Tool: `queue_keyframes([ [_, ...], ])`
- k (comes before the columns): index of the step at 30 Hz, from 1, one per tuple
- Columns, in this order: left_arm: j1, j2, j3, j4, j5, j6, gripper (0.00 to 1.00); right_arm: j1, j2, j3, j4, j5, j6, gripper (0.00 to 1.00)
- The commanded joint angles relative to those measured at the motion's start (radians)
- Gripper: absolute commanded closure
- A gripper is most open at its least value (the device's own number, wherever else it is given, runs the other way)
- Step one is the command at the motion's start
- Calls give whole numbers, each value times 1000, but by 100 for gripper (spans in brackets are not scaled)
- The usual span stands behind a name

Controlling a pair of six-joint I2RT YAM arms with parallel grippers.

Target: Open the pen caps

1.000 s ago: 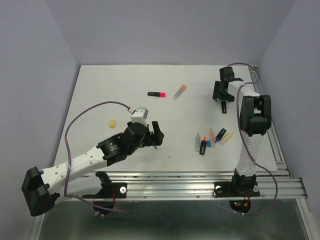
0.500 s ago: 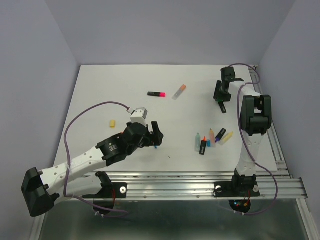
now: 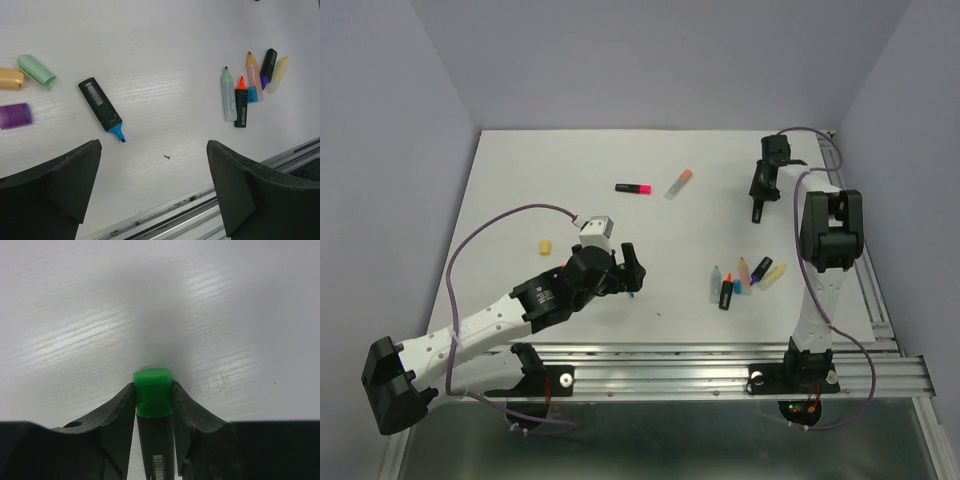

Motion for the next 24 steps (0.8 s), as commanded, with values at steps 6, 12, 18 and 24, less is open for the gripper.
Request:
queue_keyframes([
  [6,2,-13,51,14,-15,8,1,-5,4,-88,27,24,22,99],
  [12,2,-1,34,123,76,23,1,73,-290,-353,158,-19,99,99],
  [18,-6,131,71,255,172,63,1,302,-650,-637,292,41,307,99],
  [24,-46,246,89,359,213,69,1,601,-815,-760,341,75,546,99],
])
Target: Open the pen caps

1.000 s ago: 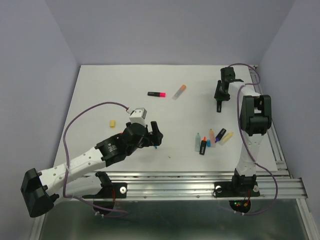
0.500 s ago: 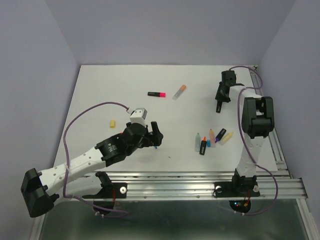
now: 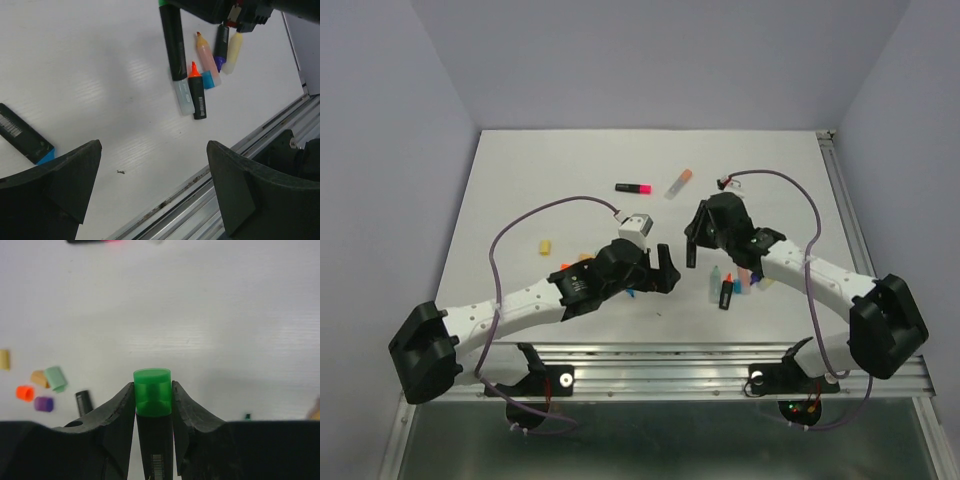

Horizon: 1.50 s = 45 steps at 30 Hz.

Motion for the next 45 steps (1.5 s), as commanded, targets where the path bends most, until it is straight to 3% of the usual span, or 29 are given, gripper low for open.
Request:
queue_keyframes([
  [1,-27,39,37,133,35,22,1,140,-90,-61,77,69,268,99],
  [6,-35,42,21,142,0,-6,1,237,-162,-144,219,8,390,99],
  [15,-36,56,7,131,-117,3,3,358,-195,-167,256,40,538,99],
  [17,-36,59,14,128,-112,6,13,380,-204,-172,270,71,548,99],
  [18,-36,59,16,128,-120,8,24,383,-209,-172,270,78,552,99],
  [24,-36,58,21,118,-143,16,52,400,-227,-167,273,79,554,99],
  [27,-36,64,25,116,-143,17,64,407,-225,-166,275,59,551,99],
  [30,-36,67,30,115,-143,14,67,415,-212,-156,262,60,538,99],
  [32,-36,76,30,118,-134,-1,85,420,-199,-152,262,72,531,99],
  [33,-36,81,31,115,-125,-6,100,427,-181,-144,262,78,520,99],
  [38,-44,85,11,131,-80,-53,100,450,-124,-106,241,248,509,99],
  [45,-226,9,-87,154,-153,-151,100,447,-106,-55,123,546,587,99],
])
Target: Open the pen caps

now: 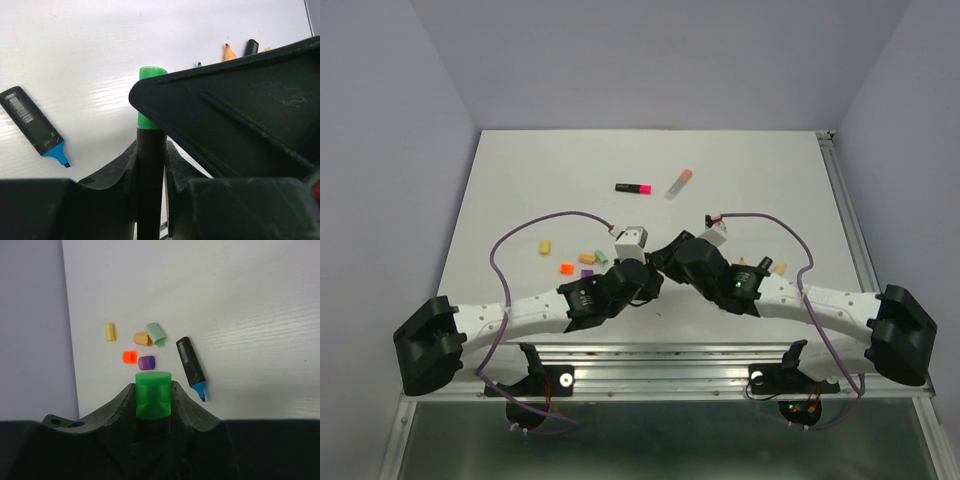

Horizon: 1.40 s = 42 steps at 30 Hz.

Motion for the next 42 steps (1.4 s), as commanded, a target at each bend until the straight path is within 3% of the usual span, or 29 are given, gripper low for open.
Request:
queue_keyframes([
  [1,-159,-71,-37,69,45,-91,100,2,11,64,-28,326,14,99],
  [9,-316,-160,-183,151,56,-232,100,-21,-125,-64,-53,404,79,99],
  [18,-472,-215,-240,320,38,-224,100,-81,-133,-38,-155,527,71,99],
  [26,-506,-209,-209,277,-1,-225,100,-130,-96,-48,-91,443,18,99],
  [31,-495,-257,-172,100,-151,-295,100,-132,-166,-74,-53,311,-41,99],
  [32,-486,-277,-159,69,-169,-296,89,-132,-176,-84,-41,273,-64,99],
  [33,-478,-286,-145,18,-188,-289,72,-132,-183,-88,-41,225,-63,99],
  [34,-454,-297,-126,4,-215,-277,36,-132,-194,-93,-47,197,-67,99],
  [35,-442,-306,-120,-2,-223,-257,14,-132,-199,-98,-53,171,-66,99],
  [36,-425,-324,-109,-7,-229,-227,1,-130,-203,-107,-57,126,-59,99],
  [42,-203,-283,-77,29,-90,-89,1,-129,-213,-154,48,-74,-79,99],
])
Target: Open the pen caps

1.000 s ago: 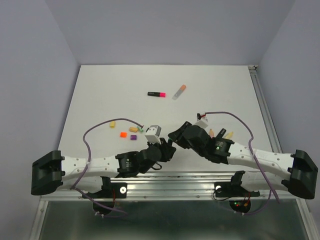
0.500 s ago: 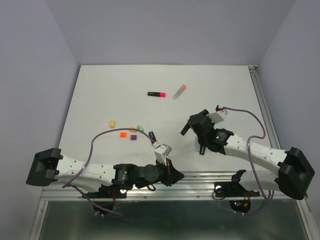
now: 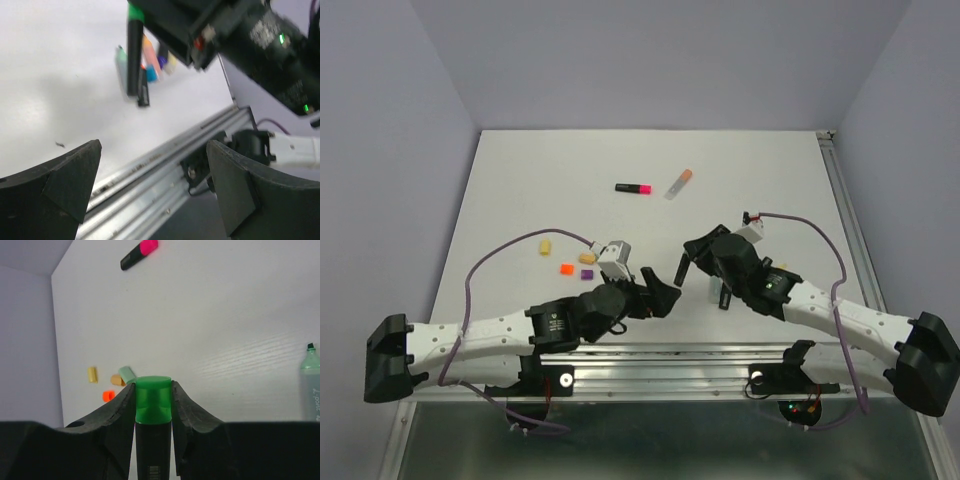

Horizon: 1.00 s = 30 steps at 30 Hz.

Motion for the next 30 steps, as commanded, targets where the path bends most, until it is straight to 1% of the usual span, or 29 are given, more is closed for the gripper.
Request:
queue_keyframes([
  [1,134,67,60,14,72,134,1,12,3,-26,113,-155,-23,99],
  [4,174,126,108,23,123,191,1,18,18,-21,121,-179,-21,99],
  [7,203,214,148,31,146,222,1,21,23,-29,148,-214,-6,99],
  [9,225,245,160,46,169,231,3,26,17,-36,170,-235,2,99],
  [12,242,299,181,58,204,240,12,33,14,-49,195,-251,11,99],
  [13,251,310,189,60,209,240,18,36,17,-49,193,-252,11,99],
  [17,260,344,211,65,219,253,30,41,30,-47,181,-266,10,99],
  [24,275,376,226,57,221,259,35,63,53,-37,155,-242,8,99],
  [25,276,377,229,54,216,262,37,64,53,-37,158,-242,7,99],
  [27,280,379,231,48,210,262,45,70,50,-38,155,-243,8,99],
  [28,283,379,231,48,210,262,55,73,47,-41,158,-248,8,99],
  [29,283,379,231,46,209,262,61,75,47,-44,161,-249,8,99],
  [30,283,380,232,48,206,262,71,78,46,-43,162,-251,7,99],
])
